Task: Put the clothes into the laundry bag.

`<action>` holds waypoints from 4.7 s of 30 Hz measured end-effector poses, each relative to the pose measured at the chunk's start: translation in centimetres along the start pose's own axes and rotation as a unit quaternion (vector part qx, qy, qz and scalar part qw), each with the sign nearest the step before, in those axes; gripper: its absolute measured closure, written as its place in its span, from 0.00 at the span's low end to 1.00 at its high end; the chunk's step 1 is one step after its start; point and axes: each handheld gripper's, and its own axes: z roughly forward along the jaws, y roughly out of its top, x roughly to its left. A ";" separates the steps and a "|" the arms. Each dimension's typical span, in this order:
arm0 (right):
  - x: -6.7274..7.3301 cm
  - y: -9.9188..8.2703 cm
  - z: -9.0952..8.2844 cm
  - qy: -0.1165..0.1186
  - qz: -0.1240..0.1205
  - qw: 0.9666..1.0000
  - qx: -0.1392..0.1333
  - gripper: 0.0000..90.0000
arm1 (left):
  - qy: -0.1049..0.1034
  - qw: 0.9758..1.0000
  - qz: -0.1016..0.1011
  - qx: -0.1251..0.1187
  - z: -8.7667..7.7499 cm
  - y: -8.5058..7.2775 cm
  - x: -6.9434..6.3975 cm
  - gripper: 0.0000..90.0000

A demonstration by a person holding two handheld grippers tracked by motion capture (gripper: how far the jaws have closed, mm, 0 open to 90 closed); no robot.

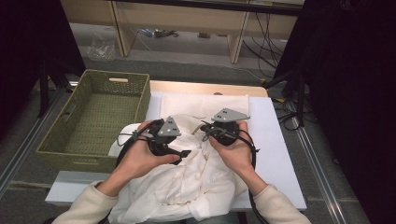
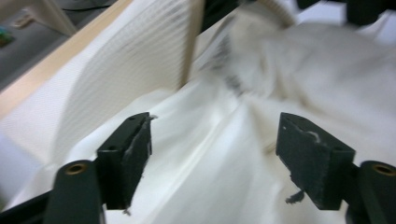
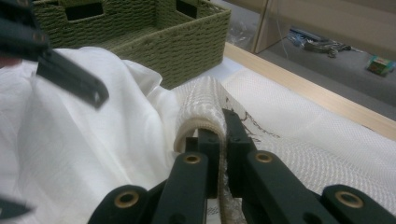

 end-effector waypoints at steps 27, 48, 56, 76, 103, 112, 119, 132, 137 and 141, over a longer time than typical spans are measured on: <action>-0.1 -0.1 0.1 -0.003 0.002 1.000 0.005 0.99 | -0.059 0.992 -0.067 0.084 3.2 -0.2 0.2 0.91; 0.3 0.1 -0.2 0.009 -0.002 1.000 -0.001 0.99 | -0.054 0.993 -0.101 -0.005 6.7 2.1 -1.9 0.89; -0.3 -0.1 -0.1 0.004 0.003 1.000 0.003 0.99 | -0.037 0.998 -0.042 -0.014 5.5 1.9 -2.4 0.42; -0.2 0.0 -0.2 0.002 0.007 1.000 0.007 0.99 | -0.014 0.996 -0.067 0.054 3.8 -1.6 1.8 0.18; 0.2 -0.1 0.2 0.008 0.003 1.000 0.007 0.99 | -0.097 0.989 -0.104 -0.047 2.4 2.7 -2.5 0.97; 0.2 -0.2 0.0 0.017 0.005 1.000 0.003 0.99 | -0.057 0.995 -0.077 -0.035 7.8 1.3 -1.8 0.72; -0.5 -0.2 -0.2 0.007 0.010 1.000 0.002 0.99 | -0.037 0.998 -0.040 -0.042 3.6 1.1 -1.8 0.31; -0.1 0.0 -0.2 0.002 0.000 1.000 0.005 0.99 | -0.016 0.999 -0.037 0.019 3.7 -1.5 -0.6 0.25; 0.1 -0.1 -0.1 0.007 0.016 1.000 0.010 0.99 | -0.035 0.997 -0.036 0.062 6.2 -1.8 -0.5 0.38; 0.0 -0.1 -0.1 0.009 0.012 1.000 0.013 0.99 | -0.041 0.996 -0.029 0.079 6.8 -1.6 -1.2 0.63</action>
